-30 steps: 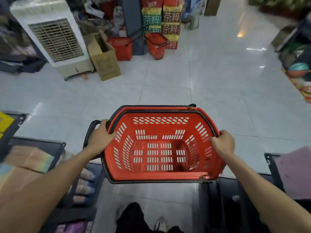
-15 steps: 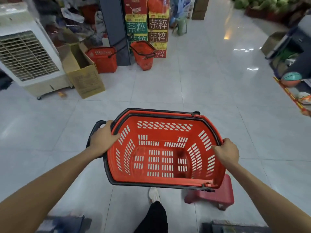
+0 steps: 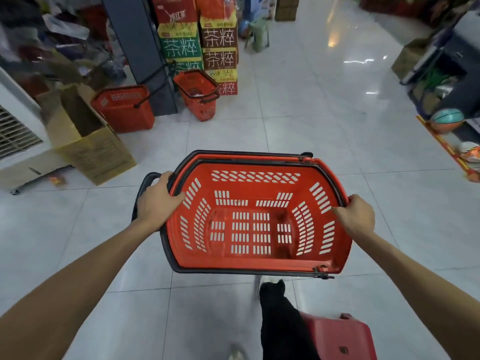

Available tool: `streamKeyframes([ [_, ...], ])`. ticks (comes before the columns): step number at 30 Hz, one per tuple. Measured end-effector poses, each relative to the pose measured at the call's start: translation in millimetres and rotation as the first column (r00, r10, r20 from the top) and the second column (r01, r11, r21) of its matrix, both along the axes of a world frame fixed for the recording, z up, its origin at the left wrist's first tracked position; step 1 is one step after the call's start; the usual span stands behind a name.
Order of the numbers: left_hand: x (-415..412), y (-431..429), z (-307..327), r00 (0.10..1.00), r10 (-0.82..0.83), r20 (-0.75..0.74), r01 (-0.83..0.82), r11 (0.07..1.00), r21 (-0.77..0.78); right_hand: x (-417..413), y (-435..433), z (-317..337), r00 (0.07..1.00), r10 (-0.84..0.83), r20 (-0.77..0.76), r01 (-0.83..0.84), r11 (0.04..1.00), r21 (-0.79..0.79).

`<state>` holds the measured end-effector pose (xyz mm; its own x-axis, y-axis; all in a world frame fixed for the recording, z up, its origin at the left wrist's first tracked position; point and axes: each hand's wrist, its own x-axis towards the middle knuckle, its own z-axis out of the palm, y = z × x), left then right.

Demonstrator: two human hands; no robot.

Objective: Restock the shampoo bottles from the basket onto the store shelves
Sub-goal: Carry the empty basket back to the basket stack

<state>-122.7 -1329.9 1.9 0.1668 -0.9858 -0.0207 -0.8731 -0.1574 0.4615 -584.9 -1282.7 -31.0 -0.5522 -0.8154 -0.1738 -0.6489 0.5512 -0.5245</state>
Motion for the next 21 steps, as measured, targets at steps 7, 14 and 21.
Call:
streamKeyframes([
  [7, -16.0, -177.1, 1.6, 0.997, -0.013, 0.075, 0.004, 0.993, 0.117, -18.6, -187.8, -12.8, 0.997, 0.020, 0.078, -0.023, 0.999, 0.049],
  [14, -17.0, -332.9, 12.7, 0.989, 0.038, 0.142, -0.059, 0.987, 0.149, -22.4, -366.8, -6.6, 0.995, 0.079, 0.058, -0.082, 0.995, 0.058],
  [21, 14.4, -496.9, -14.7, 0.985, 0.131, 0.113, -0.146, 0.980, 0.137, 7.3, -554.7, -16.8, 0.986, 0.157, 0.059, -0.158, 0.987, 0.029],
])
